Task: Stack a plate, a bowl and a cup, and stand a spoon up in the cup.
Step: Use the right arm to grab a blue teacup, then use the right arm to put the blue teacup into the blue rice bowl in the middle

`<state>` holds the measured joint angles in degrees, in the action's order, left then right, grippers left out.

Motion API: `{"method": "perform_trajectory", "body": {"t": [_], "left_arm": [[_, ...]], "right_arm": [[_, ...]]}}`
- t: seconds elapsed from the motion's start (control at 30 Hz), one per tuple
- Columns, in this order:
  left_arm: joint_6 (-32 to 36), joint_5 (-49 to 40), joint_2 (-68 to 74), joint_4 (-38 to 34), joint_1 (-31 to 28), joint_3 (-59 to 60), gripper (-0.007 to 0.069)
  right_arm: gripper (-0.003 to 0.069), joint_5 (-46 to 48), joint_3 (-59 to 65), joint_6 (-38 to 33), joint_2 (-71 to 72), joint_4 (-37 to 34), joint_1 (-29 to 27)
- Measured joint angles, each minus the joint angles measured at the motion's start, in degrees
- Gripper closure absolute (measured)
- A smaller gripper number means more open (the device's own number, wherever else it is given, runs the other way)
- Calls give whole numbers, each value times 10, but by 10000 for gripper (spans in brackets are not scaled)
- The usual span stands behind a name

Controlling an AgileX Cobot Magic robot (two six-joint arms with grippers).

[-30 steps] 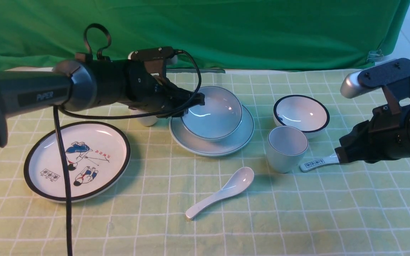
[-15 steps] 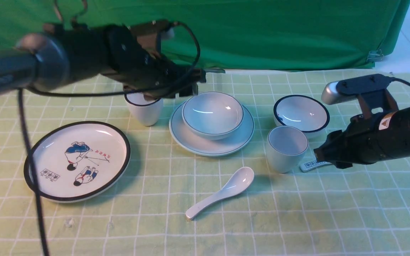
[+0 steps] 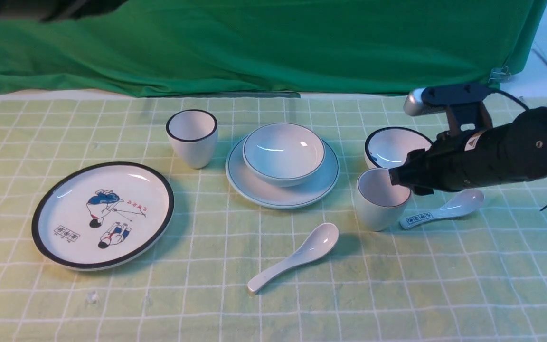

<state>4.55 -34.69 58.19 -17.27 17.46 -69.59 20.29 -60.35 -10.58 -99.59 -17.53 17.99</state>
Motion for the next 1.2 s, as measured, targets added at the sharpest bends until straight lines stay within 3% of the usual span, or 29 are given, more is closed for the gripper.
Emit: {"method": "perform_trajectory", "body": {"t": [0.3,0.5,0.67,1.03,1.2], "left_arm": [[-3,-27,-173,113,0,210,615],[-4,-14,-206,139,0,311,615],[-33,115,-200,113,0,389,615],[-40,146,-197,83,0,397,615],[-40,146,-197,83,0,397,615]], "right_arm": [[565,5,-12,-61,-28,0,35],[565,106,-78,-74,-23,0,36],[565,190,-221,-73,-35,-3,45],[565,224,-479,-41,-245,9,91],[565,276,-526,-32,-283,34,91]]}}
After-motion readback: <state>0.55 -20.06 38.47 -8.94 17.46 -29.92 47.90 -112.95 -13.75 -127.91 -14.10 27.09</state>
